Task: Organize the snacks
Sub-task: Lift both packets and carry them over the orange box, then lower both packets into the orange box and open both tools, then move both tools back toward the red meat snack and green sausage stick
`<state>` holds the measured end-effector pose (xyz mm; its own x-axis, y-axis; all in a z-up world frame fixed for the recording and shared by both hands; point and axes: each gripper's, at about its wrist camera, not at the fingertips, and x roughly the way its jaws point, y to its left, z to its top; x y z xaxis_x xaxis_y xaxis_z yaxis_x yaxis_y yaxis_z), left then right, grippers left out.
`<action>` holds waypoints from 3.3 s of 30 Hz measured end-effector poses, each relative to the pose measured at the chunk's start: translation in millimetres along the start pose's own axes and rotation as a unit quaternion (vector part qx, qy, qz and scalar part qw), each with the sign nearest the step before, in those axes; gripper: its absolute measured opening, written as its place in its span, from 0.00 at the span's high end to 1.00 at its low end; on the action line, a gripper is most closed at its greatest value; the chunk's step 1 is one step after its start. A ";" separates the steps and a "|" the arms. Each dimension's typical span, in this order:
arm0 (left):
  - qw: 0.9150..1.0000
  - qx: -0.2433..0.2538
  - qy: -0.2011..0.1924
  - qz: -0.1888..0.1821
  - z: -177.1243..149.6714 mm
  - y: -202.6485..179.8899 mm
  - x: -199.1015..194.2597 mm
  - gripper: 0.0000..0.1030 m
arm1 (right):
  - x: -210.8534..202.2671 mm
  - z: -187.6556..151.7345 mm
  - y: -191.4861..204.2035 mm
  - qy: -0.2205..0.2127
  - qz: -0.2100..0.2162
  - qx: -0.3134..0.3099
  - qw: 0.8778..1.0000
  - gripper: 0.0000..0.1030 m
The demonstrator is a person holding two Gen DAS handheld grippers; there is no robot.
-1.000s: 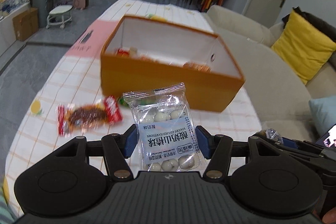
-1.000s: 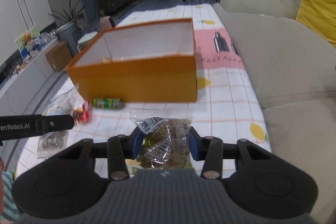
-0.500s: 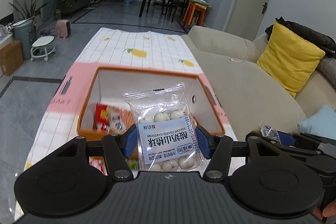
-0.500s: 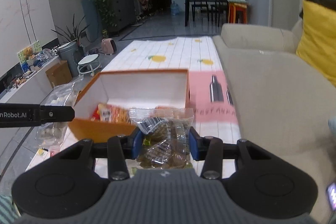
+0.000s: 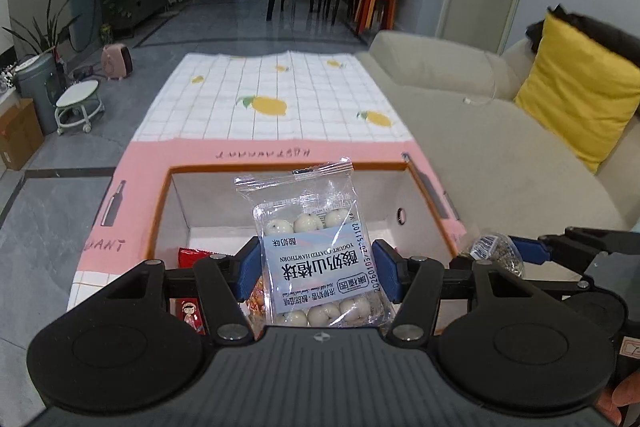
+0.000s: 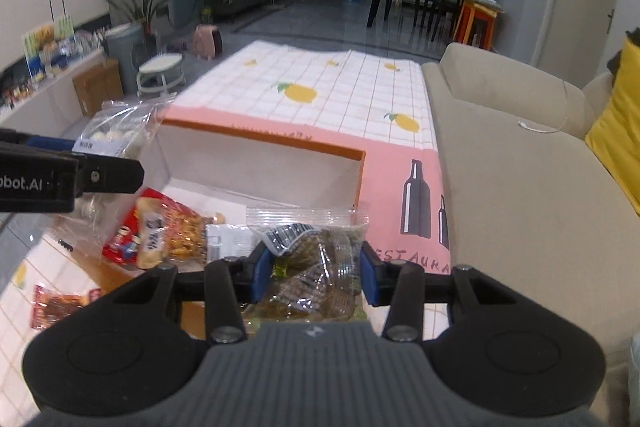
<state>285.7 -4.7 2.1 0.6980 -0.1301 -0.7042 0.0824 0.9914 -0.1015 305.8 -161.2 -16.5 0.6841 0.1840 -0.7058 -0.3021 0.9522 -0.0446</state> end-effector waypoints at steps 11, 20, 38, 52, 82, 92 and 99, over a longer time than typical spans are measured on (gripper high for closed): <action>0.996 0.001 0.094 -0.004 -1.7 13.1 71.6 0.36 | 66.3 10.9 8.0 0.030 0.001 -0.073 0.997 0.59; 0.991 -0.036 0.126 0.000 -2.7 34.8 104.8 0.35 | 95.1 27.8 20.7 0.050 0.039 -0.112 0.992 0.59; 0.988 -0.012 0.156 0.012 -6.5 40.2 118.6 0.26 | 121.7 22.2 29.8 0.085 0.020 -0.125 0.988 0.49; 0.993 -0.006 0.118 0.008 4.1 37.4 78.3 0.24 | 88.9 24.8 38.5 0.051 0.015 -0.141 0.989 0.25; 0.996 0.046 -0.073 0.036 -79.9 14.3 -112.9 0.19 | -92.8 -43.1 40.7 -0.056 0.013 -0.036 0.998 0.06; 0.995 -0.008 -0.047 0.082 -138.5 47.8 -112.4 0.19 | -108.4 -112.1 50.1 -0.054 -0.026 0.050 0.997 0.06; 0.995 -0.052 -0.014 0.083 -153.2 69.4 -94.1 0.19 | -92.0 -147.8 62.7 -0.041 -0.049 0.054 0.996 0.05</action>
<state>116.7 74.4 -46.4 0.7162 0.0369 -0.6969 -0.1080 0.9924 -0.0584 125.8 -154.4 -58.9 0.7600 0.1030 -0.6417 -0.1601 0.9866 -0.0312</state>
